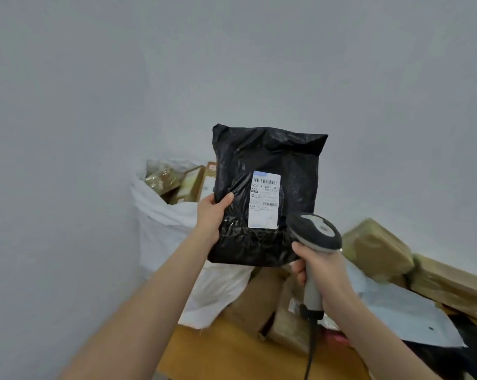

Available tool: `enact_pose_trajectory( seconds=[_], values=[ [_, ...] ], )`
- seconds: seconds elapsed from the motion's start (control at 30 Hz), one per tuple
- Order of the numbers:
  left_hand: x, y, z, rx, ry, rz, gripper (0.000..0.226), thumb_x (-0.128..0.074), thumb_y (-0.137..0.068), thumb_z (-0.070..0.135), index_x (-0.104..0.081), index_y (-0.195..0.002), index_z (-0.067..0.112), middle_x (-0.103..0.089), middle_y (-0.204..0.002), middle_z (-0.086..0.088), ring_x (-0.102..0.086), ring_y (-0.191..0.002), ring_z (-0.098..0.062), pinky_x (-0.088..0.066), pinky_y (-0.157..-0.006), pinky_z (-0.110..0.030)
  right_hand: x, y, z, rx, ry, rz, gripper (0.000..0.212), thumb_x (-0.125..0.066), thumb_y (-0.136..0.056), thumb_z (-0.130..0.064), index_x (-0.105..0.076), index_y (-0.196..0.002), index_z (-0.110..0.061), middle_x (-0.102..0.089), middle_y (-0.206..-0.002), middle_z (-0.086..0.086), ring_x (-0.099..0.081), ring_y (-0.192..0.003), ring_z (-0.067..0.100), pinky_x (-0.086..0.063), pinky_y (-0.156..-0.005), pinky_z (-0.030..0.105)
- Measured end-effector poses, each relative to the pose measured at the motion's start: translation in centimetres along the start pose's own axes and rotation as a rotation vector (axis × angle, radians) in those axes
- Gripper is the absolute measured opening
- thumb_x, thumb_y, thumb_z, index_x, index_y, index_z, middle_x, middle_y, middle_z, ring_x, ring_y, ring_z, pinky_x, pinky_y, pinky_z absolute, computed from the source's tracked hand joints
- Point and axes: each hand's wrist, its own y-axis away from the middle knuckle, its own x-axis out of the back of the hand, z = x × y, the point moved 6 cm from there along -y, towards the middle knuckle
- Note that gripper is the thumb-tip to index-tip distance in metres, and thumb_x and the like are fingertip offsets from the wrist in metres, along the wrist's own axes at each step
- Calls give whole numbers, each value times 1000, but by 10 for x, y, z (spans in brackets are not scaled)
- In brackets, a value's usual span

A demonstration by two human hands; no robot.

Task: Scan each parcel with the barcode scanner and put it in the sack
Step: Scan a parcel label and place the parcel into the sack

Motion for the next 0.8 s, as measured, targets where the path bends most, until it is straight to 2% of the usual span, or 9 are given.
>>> enact_pose_trajectory(
  seconds=[0.1,0.17,0.23,0.3,0.43,0.5,0.67,0.73,0.8],
  values=[
    [44,-60,49,-136,-9,88,15,-69,-89,18,-66,-102,11,-72,-89,0,-69,-78,-14,-55,-66,-25,-61,-39,-11,41,-7,-56,17,-71,-87,-17,-66,-75,-6,-62,-52,9,-50,-39,14,-44,-43,26],
    [74,-106,80,-231,-13,143,15,-68,-89,18,-65,-102,10,-71,-93,-3,-69,-86,-18,-56,-73,-28,-103,-67,-15,64,-18,-74,14,-70,-88,-15,-67,-80,-5,-62,-51,8,-49,-37,14,-43,-41,25],
    [101,-154,107,-294,-16,192,24,-65,-91,20,-64,-111,6,-70,-103,-6,-67,-96,-22,-55,-85,-33,-146,-96,-18,73,-36,-101,10,-69,-88,-15,-67,-85,-5,-62,-51,8,-48,-36,13,-42,-39,23],
    [122,-199,122,-322,-34,233,33,-63,-93,23,-61,-121,5,-68,-111,-7,-65,-101,-23,-53,-92,-37,-182,-122,-17,65,-39,-111,10,-71,-87,-16,-67,-88,-7,-63,-53,9,-48,-37,13,-43,-39,22],
    [142,-276,102,-275,-175,217,35,-62,-94,23,-59,-123,4,-66,-115,-9,-63,-106,-26,-51,-96,-38,-227,-165,-9,56,-31,-97,9,-71,-86,-15,-67,-87,-6,-63,-54,10,-49,-39,14,-44,-41,23],
    [144,-298,69,-214,-358,167,36,-61,-93,24,-58,-123,4,-66,-116,-11,-62,-108,-29,-50,-94,-38,-234,-182,-4,46,-32,-67,10,-71,-86,-14,-67,-85,-6,-63,-54,10,-49,-39,14,-43,-40,23],
    [144,-310,-9,-164,-999,-45,42,-67,-88,31,-58,-125,13,-66,-120,-10,-60,-111,-32,-48,-91,-40,-228,-211,9,-10,-45,15,17,-73,-85,-16,-65,-78,-2,-60,-51,10,-47,-37,15,-41,-39,23],
    [143,-311,-20,-89,-1168,-75,55,-69,-86,37,-48,-131,13,-63,-122,-10,-60,-111,-32,-49,-88,-43,-224,-219,12,-26,-42,34,18,-73,-85,-16,-65,-79,-2,-60,-52,11,-47,-37,15,-42,-40,23],
    [139,-310,-14,-111,-1296,-13,81,-74,-82,40,-28,-141,8,-52,-133,-17,-54,-117,-36,-48,-89,-47,-220,-225,14,-42,-44,50,17,-73,-85,-16,-65,-80,-2,-61,-52,11,-48,-38,15,-43,-41,24]
  ],
)
